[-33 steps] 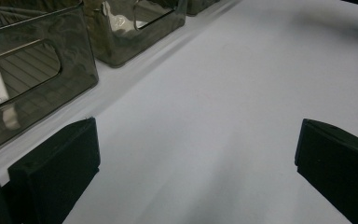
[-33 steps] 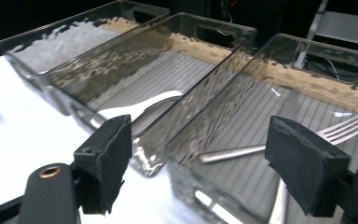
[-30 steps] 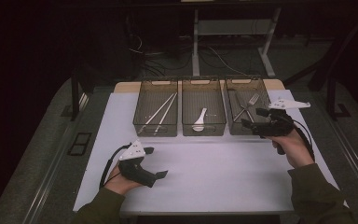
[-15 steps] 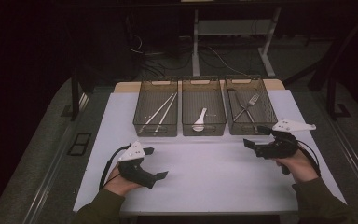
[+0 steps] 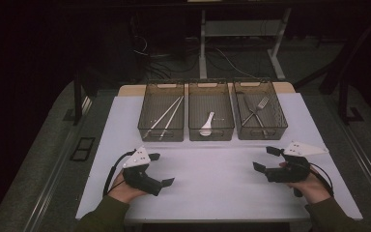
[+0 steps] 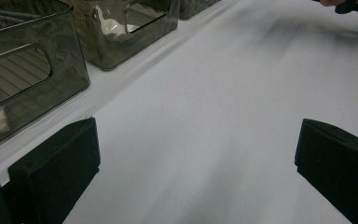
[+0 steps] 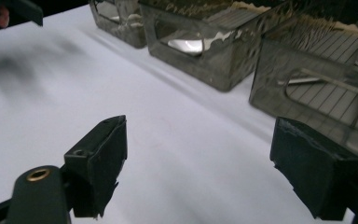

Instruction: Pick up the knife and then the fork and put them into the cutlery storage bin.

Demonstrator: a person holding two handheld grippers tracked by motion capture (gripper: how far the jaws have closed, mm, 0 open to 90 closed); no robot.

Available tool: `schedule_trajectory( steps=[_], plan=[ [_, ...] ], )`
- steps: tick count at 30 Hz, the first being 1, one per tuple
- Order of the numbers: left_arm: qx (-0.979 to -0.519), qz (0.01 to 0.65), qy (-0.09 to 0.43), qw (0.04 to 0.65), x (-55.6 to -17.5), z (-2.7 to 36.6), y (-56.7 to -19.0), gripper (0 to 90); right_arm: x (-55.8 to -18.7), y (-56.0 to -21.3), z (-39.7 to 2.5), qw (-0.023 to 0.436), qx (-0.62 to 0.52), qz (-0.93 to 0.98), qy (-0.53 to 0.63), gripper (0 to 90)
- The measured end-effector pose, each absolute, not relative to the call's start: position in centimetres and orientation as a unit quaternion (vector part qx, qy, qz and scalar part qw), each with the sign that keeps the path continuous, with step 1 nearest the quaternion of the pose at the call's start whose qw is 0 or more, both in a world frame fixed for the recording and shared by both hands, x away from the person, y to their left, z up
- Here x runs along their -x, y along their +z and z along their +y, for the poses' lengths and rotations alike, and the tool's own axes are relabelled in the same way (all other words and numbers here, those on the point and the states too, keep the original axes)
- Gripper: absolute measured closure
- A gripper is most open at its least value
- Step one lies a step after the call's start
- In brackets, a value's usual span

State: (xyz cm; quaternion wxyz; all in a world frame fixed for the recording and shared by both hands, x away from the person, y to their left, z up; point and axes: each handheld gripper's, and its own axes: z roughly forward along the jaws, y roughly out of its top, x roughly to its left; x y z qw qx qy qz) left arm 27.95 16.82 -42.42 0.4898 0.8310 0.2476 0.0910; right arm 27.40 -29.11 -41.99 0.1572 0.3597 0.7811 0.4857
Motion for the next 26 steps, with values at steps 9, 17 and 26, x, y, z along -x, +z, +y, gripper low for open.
schedule_trajectory(
  steps=[9, 17, 26],
  plan=[
    [-0.831, 0.247, 0.09, 0.491, -27.9, 16.7, -42.4, 0.0, -26.0, -43.3, -29.7, 0.156, -0.345, 0.788, 0.485, 17.0],
    [-0.83, 0.247, 0.089, 0.491, -27.8, 16.7, -42.5, 0.0, -25.7, -43.7, -30.2, 0.162, -0.344, 0.795, 0.472, 15.2],
    [-0.831, 0.249, 0.092, 0.49, -27.9, 16.7, -42.5, 0.0, -25.8, -43.7, -30.3, 0.155, -0.351, 0.789, 0.479, 15.2]
  ],
)
